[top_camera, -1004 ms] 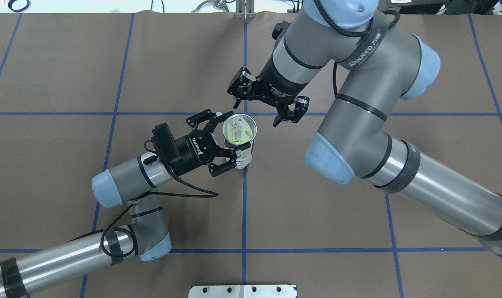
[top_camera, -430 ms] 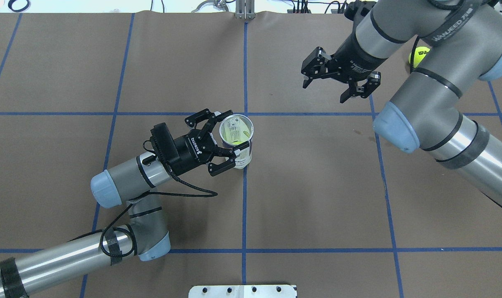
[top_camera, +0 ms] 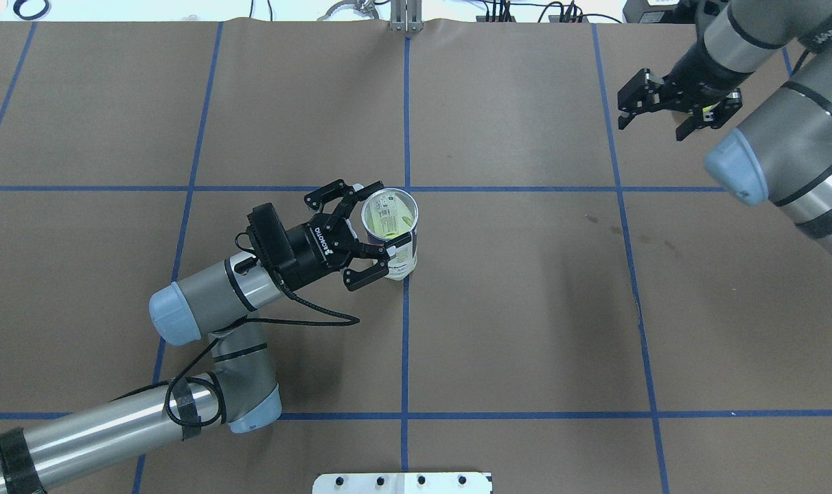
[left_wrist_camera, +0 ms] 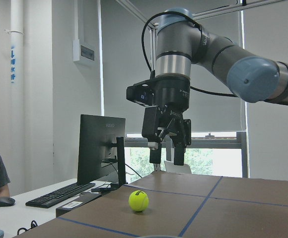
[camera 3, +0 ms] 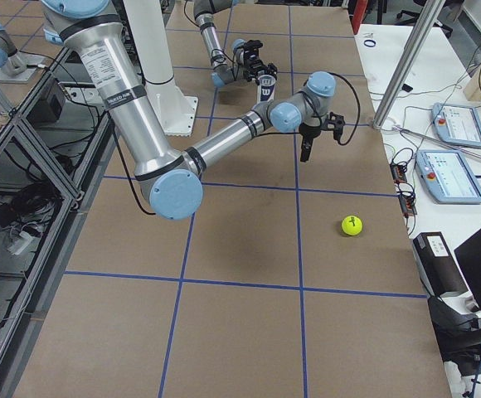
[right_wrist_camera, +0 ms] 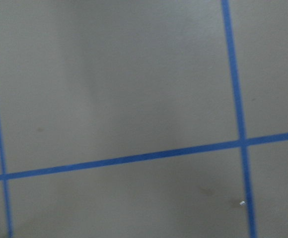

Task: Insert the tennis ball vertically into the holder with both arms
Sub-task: 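Move the right gripper to the farther yellow ball and grasp it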

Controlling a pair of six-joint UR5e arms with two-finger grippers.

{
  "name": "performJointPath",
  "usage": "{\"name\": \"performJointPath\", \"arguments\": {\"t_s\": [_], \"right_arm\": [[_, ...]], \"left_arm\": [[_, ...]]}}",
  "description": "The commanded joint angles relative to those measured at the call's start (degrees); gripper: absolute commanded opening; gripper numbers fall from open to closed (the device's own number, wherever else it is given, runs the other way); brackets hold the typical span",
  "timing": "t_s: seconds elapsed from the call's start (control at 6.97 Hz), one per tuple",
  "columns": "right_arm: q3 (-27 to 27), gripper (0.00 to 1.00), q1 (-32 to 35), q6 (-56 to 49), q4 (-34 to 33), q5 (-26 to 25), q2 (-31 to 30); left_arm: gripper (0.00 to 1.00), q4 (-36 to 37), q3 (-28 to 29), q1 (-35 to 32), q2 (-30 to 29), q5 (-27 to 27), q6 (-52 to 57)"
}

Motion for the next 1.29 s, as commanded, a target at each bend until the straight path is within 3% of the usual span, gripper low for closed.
{"name": "performJointPath", "arguments": {"t_s": [0.0,0.14,0.43,0.72,1.15], "right_arm": [[-17.30,1.00,5.43,-10.70,6.75,-3.07,2.81],[-25.22,1.00,5.35,-10.36,13.51,-6.57,5.01],[-33.78,1.00,4.83,-8.44,21.80,-13.60,7.57],[-37.42,1.00,2.03,2.96,31.04,-15.83,8.54],[-39.61,1.00,0.88,2.48,34.49,-17.94,7.85]], "left_arm": [[0.88,-0.01,0.00,0.03,0.06,0.47,0.00],[0.88,0.08,0.00,0.03,0.06,0.47,-0.09],[0.88,0.08,0.00,0.03,0.06,0.47,-0.09],[0.88,0.08,0.00,0.03,0.06,0.47,0.00],[0.88,-0.01,0.00,0.03,0.06,0.47,0.00]]}}
